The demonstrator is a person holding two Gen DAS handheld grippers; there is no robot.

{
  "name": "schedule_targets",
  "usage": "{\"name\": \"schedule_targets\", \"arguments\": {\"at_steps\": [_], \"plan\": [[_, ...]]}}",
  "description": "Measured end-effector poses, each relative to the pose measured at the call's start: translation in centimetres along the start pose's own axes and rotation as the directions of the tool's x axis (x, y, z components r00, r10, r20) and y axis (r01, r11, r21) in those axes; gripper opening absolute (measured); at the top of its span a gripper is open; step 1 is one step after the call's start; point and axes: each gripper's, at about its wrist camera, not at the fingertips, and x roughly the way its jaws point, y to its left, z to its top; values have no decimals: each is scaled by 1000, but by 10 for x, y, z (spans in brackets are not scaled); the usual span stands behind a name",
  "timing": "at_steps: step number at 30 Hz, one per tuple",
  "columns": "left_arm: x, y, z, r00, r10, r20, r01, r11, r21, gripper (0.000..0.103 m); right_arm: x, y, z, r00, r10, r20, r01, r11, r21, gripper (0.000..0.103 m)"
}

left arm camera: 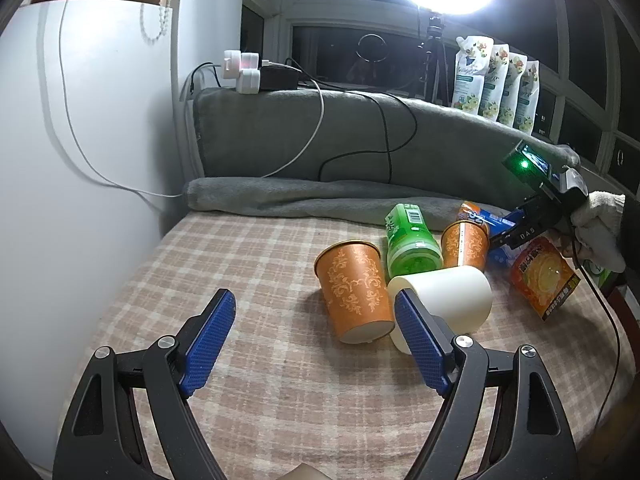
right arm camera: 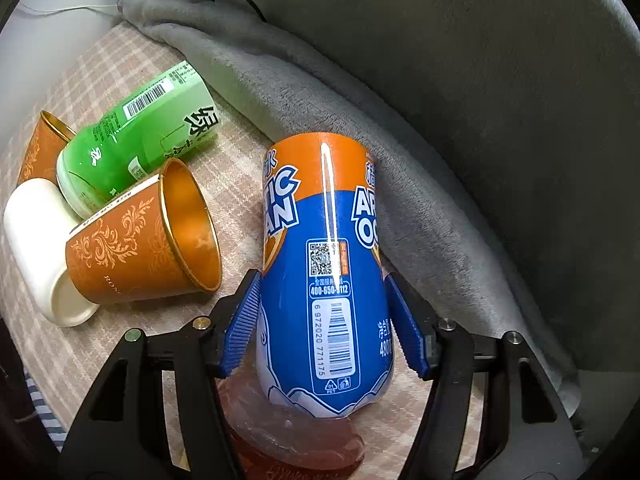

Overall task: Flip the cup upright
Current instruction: 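Lift the Arctic Ocean bottle with the right gripper toward the left gripper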

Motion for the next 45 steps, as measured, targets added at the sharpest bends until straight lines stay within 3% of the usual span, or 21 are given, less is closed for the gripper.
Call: {"name": "schedule_targets", "arguments": {"at_steps": [14, 23, 29, 35, 45], "plan": [[-10, -2, 1, 1000, 0, 21, 0, 1000, 5, 82, -30, 39, 20, 994, -66, 84, 69, 997, -33, 64], [-24, -8, 1, 999, -14, 45, 13, 1000, 13, 82, -98, 54, 6, 971, -106, 213, 114, 993, -28, 64], [-38, -10, 2, 998, -24, 64, 24, 1000, 16, 82, -143, 76, -20, 959, -48, 280, 66, 996, -57, 64], [-43, -15, -1, 997, -53, 54, 52, 998, 24, 82, -171, 92, -76, 960, 8, 280, 22, 995, -102, 64], [-39, -25, -7, 988, -153, -14, 153, 988, -1, 82, -138, 128, -140, 963, 106, 248, -134, 986, 100, 64]]}}
